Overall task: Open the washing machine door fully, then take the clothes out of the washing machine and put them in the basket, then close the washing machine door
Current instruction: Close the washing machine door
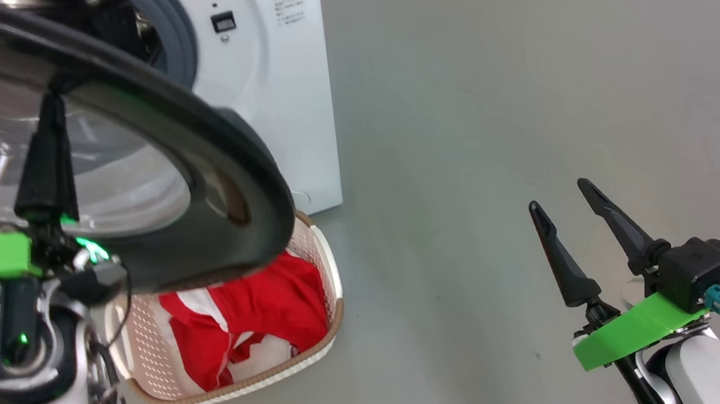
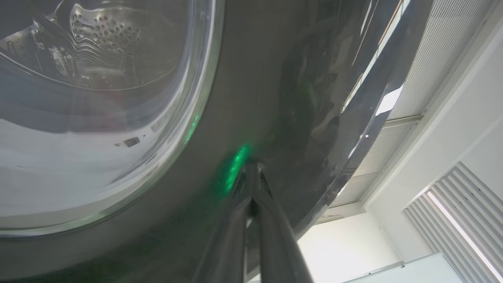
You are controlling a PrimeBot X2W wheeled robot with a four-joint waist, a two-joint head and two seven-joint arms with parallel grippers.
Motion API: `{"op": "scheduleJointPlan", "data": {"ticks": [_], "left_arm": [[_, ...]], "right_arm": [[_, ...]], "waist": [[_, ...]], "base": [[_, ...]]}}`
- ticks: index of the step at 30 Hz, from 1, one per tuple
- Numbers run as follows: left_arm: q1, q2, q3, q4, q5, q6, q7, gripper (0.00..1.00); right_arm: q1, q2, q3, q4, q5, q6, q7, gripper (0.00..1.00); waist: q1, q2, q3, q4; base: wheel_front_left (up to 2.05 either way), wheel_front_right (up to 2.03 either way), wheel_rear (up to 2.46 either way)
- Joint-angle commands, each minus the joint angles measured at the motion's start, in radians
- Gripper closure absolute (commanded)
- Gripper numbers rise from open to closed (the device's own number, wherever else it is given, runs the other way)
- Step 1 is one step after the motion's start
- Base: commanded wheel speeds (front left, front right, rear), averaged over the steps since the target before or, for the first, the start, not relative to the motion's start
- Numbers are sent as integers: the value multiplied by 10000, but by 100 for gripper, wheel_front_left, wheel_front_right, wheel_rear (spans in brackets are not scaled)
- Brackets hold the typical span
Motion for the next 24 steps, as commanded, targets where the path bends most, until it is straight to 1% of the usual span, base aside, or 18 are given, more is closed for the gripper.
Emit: {"op": "scheduleJointPlan", "data": {"ticks": [1,10,17,18,19,20,22,23,24], "left_arm": [[-546,229,216,-66,127,-171,-55,100],[-1585,456,299,1106,230,-602,-156,100],[-1756,539,346,1542,234,-878,-131,100],[-1701,564,369,1584,265,-904,-162,74],[-1625,597,371,1600,304,-954,-165,53],[-1523,625,360,1589,336,-1019,-144,0],[-1223,753,245,1543,541,-1172,-76,0],[-1223,753,245,1543,541,-1172,-76,0],[-815,932,76,1486,939,-1339,-115,0]], "right_arm": [[-260,-71,270,-287,39,62,-63,0],[-386,-33,359,-282,-87,62,-63,0],[-421,-14,333,-234,-116,62,-63,0],[-399,-8,332,-211,-114,62,-63,0],[-376,0,340,-187,-110,62,-63,0],[-356,6,349,-171,-106,62,-63,0],[-307,14,353,-152,-118,62,-63,0],[-307,14,353,-152,-118,62,-63,0],[-228,16,364,-121,-160,62,-63,0]], "waist": [[0,0,230,-151],[0,0,617,-354],[0,0,541,-307],[0,0,474,-289],[0,0,404,-275],[0,0,334,-258],[0,0,161,-218],[0,0,161,-218],[0,0,-42,-172]], "base": [[0,0,0],[0,0,0],[0,0,0],[0,0,0],[0,0,0],[0,0,0],[0,0,0],[0,0,0],[0,0,0]]}}
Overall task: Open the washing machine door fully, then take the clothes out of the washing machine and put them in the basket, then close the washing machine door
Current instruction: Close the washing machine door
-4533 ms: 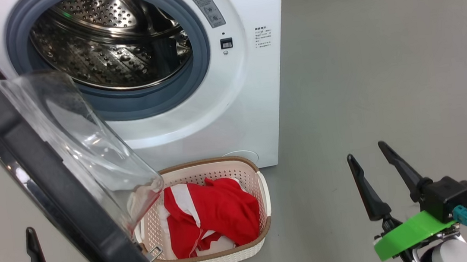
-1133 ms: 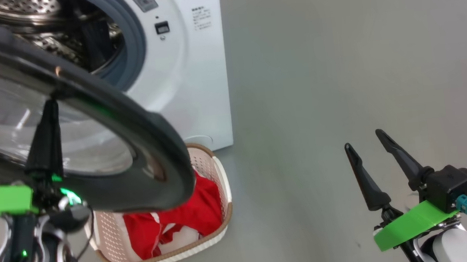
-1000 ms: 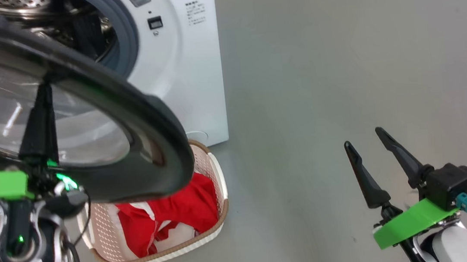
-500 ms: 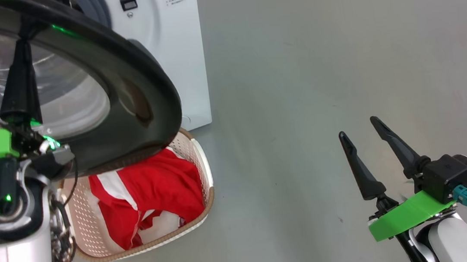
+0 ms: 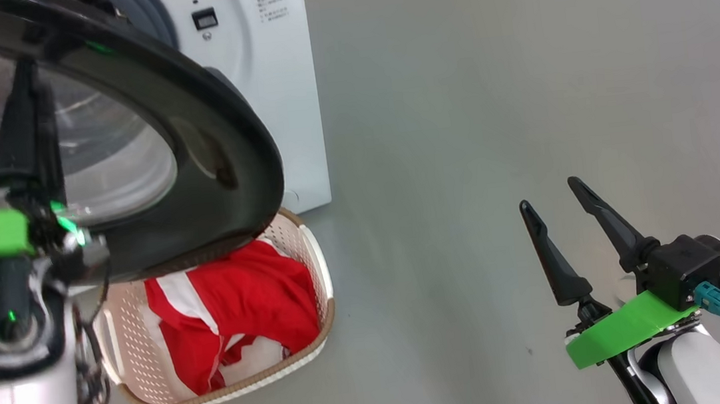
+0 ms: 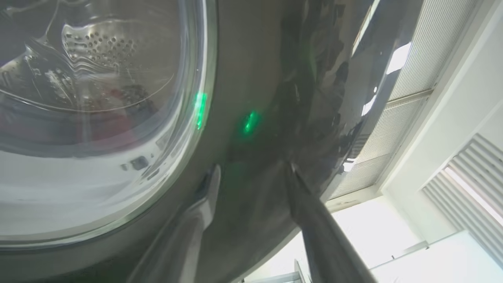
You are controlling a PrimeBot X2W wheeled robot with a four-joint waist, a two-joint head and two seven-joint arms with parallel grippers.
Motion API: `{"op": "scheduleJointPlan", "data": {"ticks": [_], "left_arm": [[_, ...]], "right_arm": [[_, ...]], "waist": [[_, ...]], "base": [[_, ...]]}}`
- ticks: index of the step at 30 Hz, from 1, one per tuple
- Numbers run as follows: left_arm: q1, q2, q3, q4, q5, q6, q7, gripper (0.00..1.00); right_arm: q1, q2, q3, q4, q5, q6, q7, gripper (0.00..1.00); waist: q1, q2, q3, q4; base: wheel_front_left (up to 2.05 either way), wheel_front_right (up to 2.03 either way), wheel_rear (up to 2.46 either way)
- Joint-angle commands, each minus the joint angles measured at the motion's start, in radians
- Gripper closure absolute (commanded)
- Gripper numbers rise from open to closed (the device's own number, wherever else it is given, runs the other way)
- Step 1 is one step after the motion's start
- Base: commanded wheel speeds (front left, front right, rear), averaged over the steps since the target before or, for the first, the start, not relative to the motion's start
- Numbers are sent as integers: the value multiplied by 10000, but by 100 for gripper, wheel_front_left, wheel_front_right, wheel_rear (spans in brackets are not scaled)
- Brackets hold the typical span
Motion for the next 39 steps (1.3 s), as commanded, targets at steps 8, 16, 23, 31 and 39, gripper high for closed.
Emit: {"op": "scheduleJointPlan", "data": {"ticks": [8,16,23,31,39], "left_arm": [[1991,912,-256,-836,1857,-795,-917,0],[4036,1678,-1081,-1225,4760,-1025,-2671,0],[5276,2287,-1308,-1539,7564,-989,-3843,0],[6428,1751,-450,-2249,10517,-722,-3919,0],[7237,847,334,-2069,11678,-907,-3921,0]], "right_arm": [[295,16,172,-111,-151,62,-63,0],[756,29,55,-50,-164,62,-63,0],[999,49,-84,-108,-220,62,-63,0],[1137,48,-301,-205,-288,62,-63,0],[1304,104,-481,-236,-291,62,-63,0]], "waist": [[0,0,-1050,246],[0,0,-1891,329],[0,0,-2209,353],[0,0,-2514,263],[0,0,-2778,134]], "base": [[0,0,0],[0,0,0],[0,0,0],[0,0,0],[0,0,0]]}}
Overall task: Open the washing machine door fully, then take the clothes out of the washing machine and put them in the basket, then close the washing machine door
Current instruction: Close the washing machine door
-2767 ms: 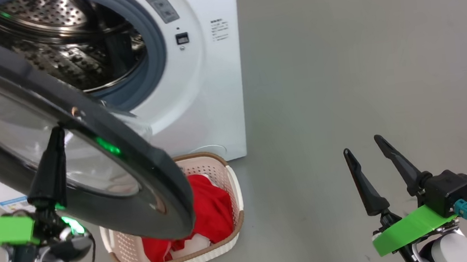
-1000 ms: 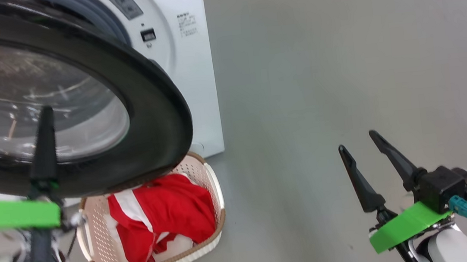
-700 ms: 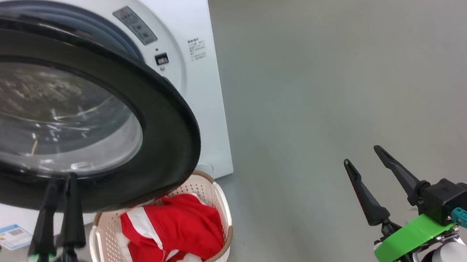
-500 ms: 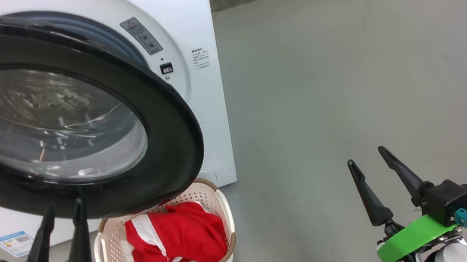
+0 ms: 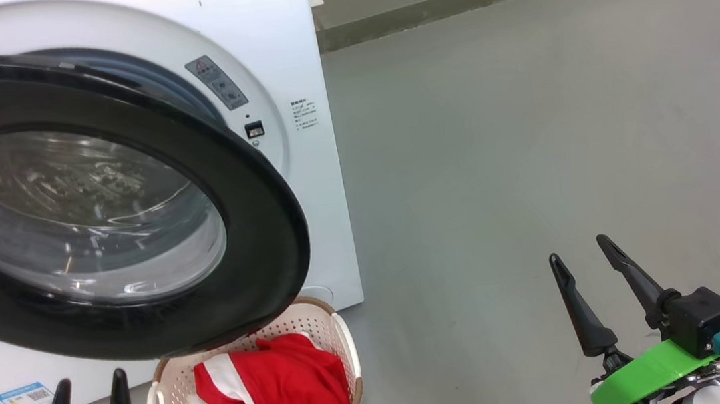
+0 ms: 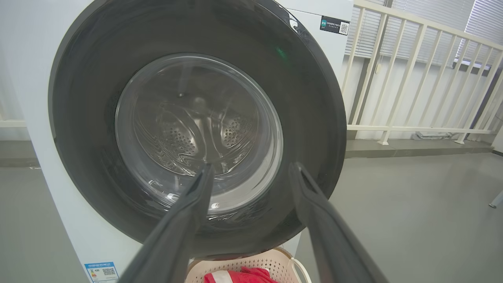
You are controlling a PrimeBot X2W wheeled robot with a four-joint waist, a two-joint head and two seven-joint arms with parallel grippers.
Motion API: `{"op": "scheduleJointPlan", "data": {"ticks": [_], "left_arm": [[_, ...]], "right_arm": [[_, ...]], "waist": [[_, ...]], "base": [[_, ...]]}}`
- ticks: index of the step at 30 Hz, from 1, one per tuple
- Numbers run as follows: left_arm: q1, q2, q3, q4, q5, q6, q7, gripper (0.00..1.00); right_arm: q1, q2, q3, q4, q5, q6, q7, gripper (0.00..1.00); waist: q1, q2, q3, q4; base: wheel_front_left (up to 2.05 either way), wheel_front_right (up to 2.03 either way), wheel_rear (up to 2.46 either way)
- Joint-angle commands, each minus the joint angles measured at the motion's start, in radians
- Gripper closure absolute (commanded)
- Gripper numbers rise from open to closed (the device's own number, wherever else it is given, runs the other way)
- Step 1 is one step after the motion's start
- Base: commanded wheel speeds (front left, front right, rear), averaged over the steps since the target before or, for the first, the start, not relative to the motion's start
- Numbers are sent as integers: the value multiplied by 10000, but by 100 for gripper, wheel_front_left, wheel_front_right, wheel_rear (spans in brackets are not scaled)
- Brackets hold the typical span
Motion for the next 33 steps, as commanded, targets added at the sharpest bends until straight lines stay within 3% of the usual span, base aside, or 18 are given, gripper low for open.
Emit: {"op": "scheduleJointPlan", "data": {"ticks": [1,32,33], "left_arm": [[-156,-4,501,-167,-11,-75,-119,0],[-157,-547,696,607,967,-236,-120,0],[-189,-574,635,606,1018,-237,-120,0]], "right_arm": [[-113,-25,133,-273,-144,62,-63,0],[-86,20,194,-217,-149,62,-63,0],[-89,24,273,-137,-109,62,-63,22]], "waist": [[0,0,-63,-26],[0,0,-108,106],[0,0,-89,177]], "base": [[0,0,0],[0,0,0],[0,0,0]]}}
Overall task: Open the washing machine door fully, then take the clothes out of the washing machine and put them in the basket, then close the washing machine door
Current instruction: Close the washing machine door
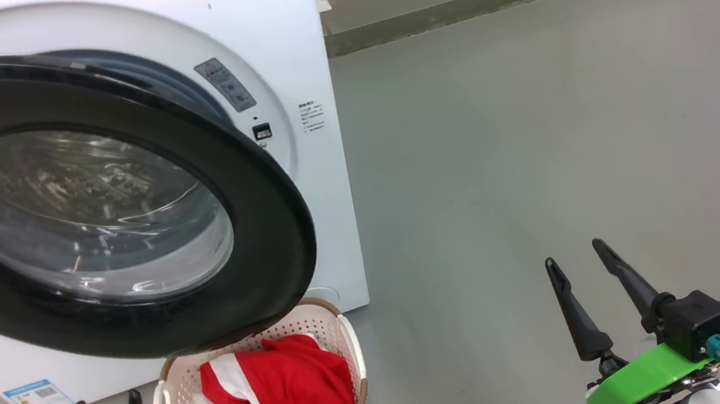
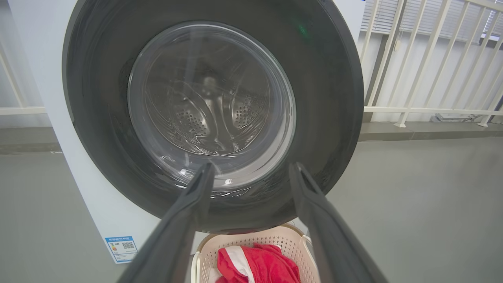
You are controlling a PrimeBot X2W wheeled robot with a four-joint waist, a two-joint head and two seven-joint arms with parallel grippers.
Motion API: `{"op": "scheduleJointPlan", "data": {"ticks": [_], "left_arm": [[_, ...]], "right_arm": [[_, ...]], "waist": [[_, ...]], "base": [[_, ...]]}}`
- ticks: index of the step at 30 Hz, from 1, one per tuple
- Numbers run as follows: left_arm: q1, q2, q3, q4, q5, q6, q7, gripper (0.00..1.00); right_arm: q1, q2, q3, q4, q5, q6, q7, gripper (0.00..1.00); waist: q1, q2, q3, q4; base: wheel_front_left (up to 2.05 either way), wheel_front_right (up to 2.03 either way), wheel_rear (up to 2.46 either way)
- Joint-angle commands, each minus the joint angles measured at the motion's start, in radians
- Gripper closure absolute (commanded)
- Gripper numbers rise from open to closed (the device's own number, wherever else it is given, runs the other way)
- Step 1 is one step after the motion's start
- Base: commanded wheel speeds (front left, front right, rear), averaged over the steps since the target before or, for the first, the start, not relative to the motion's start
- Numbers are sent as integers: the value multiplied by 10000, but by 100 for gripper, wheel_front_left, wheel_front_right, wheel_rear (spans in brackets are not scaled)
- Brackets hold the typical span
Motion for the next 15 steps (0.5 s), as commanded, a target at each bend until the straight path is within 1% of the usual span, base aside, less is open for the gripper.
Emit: {"op": "scheduleJointPlan", "data": {"ticks": [1,2,3,4,9,15], "left_arm": [[-336,32,249,-195,137,-64,-120,0],[-361,12,221,-199,185,-64,-120,0],[-375,-7,186,-199,252,-64,-120,0],[-386,-19,142,-198,323,-64,-120,0],[-476,-74,-20,-125,481,-64,-120,0],[-634,-149,-195,-38,496,-65,-120,0]], "right_arm": [[-138,-61,304,-143,-14,62,-63,53],[-170,-63,366,-92,13,62,-63,67],[-224,-71,453,-34,36,62,-63,90],[-302,-83,548,21,50,62,-63,100],[-891,-76,1112,323,182,62,-63,100],[-2011,-57,2343,925,478,62,-63,100]], "waist": [[0,0,34,96],[0,0,56,146],[0,0,78,193],[0,0,102,237],[0,0,278,543],[0,0,505,915]], "base": [[0,0,0],[0,0,0],[0,0,0],[0,0,0],[0,0,0],[0,0,0]]}}
